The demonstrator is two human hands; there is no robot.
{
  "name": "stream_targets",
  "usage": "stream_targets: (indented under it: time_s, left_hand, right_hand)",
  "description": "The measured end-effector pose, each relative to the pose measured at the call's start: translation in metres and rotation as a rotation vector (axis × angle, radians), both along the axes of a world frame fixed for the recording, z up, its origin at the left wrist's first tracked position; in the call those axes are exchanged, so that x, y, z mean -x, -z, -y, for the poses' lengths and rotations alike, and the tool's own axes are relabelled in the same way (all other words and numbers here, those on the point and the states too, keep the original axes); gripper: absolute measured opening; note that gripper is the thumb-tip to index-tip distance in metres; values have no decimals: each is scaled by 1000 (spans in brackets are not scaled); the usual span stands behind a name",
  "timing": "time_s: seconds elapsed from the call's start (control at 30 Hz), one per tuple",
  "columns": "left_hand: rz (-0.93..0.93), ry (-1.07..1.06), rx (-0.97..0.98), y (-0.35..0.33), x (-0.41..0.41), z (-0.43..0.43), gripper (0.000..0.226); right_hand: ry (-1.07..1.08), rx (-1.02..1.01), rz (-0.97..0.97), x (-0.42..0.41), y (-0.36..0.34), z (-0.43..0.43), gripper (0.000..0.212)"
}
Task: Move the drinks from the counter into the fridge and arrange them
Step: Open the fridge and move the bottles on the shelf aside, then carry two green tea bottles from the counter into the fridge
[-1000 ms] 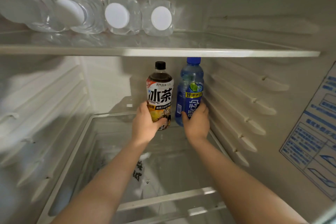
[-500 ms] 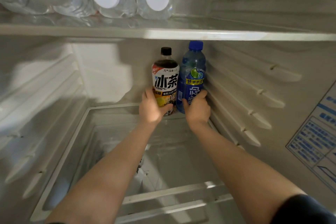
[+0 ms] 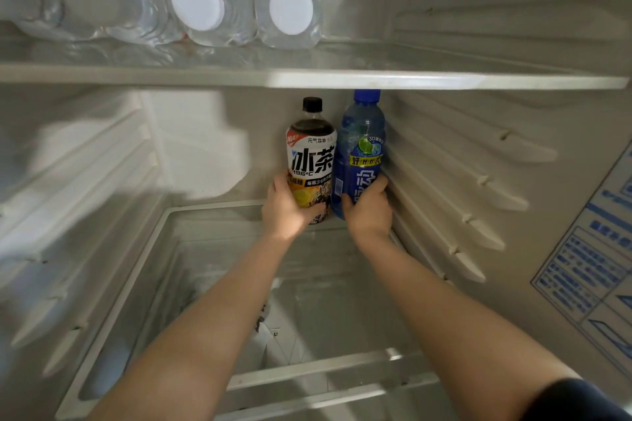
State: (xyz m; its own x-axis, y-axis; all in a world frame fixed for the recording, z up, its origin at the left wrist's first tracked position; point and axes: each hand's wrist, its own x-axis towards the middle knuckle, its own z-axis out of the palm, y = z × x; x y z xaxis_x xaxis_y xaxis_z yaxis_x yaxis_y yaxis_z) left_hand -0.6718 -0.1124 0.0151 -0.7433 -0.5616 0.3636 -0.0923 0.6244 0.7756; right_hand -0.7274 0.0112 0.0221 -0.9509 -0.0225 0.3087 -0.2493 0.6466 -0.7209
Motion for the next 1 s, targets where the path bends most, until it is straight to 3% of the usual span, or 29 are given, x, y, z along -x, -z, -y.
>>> stream_targets:
  time_s: [0.1, 0.23, 0.37, 0.53, 0.7, 0.83, 1.0]
  left_hand:
    - [-4, 101, -196, -11, -6, 10, 85]
    - [-19, 40, -187, -21, -27, 11, 84]
    - [-42, 28, -166, -29, -50, -6, 67]
    - [-138, 172, -304, -23, -86, -45, 43]
    - [-405, 226, -458, 3, -143, -92, 17]
    - [-447, 350, -436, 27, -182, -135, 19]
    - [-284, 626, -210, 59, -225, -218, 21]
  right_hand:
    - [-62, 63, 70, -6, -1, -6, 78]
    - [-69, 174, 124, -20, 5, -21, 66]
    - [-112, 272, 65, -46, 9, -45, 50]
    - [-178, 287, 96, -94, 13, -82, 42]
    - [-218, 389, 43, -165, 12, -128, 24]
    - [-233, 193, -73, -237, 24, -180, 26]
    - [-76, 48, 92, -339, 62, -279, 32]
